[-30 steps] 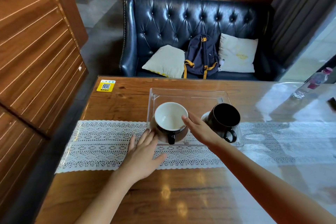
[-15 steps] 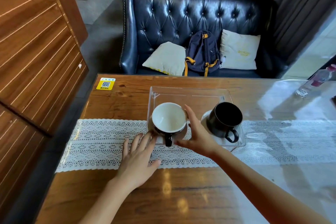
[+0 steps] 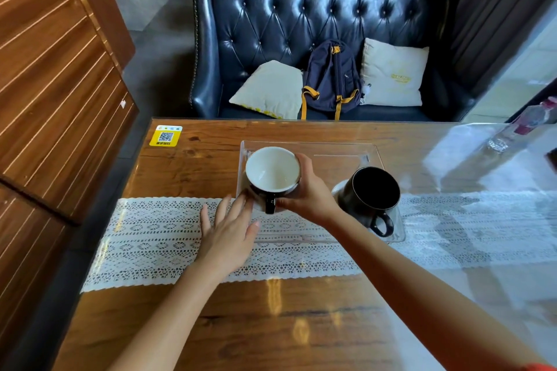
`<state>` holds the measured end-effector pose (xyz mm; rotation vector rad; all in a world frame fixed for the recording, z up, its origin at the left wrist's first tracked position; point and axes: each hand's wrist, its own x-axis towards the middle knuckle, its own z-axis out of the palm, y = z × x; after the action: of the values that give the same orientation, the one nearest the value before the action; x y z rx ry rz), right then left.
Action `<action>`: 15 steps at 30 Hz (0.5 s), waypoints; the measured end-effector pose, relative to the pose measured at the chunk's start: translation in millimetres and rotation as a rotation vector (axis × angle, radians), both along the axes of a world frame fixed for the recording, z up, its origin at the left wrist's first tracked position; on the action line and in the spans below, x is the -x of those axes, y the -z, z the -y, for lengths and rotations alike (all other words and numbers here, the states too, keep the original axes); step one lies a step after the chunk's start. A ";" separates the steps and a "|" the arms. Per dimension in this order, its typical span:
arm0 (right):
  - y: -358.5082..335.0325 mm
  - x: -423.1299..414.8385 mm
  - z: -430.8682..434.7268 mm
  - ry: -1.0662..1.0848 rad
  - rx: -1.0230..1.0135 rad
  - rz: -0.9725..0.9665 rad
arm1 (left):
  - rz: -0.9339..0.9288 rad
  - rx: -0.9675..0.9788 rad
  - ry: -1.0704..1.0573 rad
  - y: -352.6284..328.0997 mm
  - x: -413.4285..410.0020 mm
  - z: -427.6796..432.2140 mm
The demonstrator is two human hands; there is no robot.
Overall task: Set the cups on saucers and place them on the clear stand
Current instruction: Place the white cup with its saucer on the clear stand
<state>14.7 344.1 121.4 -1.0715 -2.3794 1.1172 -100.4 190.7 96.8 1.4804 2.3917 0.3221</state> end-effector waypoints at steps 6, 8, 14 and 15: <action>-7.1 18.5 -18.5 0.027 0.041 0.000 | -0.007 0.000 -0.015 -3.9 13.3 -27.3; -7.4 21.8 -21.9 0.033 0.039 0.005 | -0.007 -0.001 -0.020 -4.7 14.3 -33.3; -4.7 22.9 -23.4 0.028 0.046 0.000 | -0.013 -0.013 -0.022 -4.3 11.0 -35.1; -4.4 22.5 -22.8 0.026 0.051 -0.007 | -0.008 -0.010 -0.024 -4.3 10.7 -35.1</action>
<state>-7.7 366.9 125.8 -1.1096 -2.3368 1.1762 -111.0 225.8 101.1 1.4615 2.4195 0.3346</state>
